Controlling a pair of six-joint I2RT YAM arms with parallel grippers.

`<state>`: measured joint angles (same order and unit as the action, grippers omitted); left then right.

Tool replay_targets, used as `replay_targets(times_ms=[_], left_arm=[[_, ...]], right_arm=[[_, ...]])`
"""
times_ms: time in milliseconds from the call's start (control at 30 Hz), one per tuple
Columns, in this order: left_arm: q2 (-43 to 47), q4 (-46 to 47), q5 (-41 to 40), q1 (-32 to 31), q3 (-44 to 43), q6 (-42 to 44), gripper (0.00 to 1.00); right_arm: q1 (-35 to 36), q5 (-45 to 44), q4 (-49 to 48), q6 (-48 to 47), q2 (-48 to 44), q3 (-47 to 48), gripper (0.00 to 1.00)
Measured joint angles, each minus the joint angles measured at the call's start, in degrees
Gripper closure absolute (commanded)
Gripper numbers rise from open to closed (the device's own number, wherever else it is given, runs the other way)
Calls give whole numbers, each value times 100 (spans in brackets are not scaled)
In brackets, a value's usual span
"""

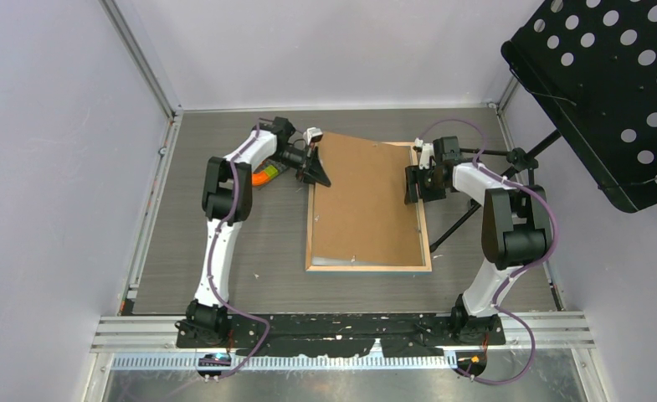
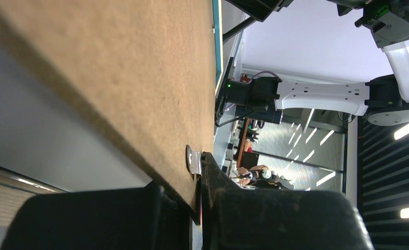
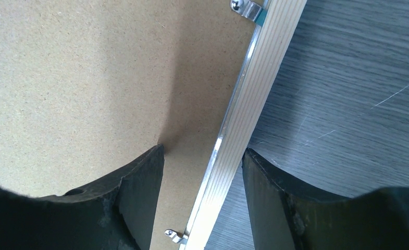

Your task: Put the photo into the frame

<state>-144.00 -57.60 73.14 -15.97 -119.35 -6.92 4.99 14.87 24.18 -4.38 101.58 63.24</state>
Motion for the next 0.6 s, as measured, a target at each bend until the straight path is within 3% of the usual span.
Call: replay_targets(times_ms=[467, 600], left_arm=[[-160, 74, 0, 11, -24, -13, 100], [-153, 446, 7, 20, 306, -136, 100]], right_arm=[[-31, 79, -2, 2, 44, 22, 37], [-35, 83, -2, 2, 48, 22, 37]])
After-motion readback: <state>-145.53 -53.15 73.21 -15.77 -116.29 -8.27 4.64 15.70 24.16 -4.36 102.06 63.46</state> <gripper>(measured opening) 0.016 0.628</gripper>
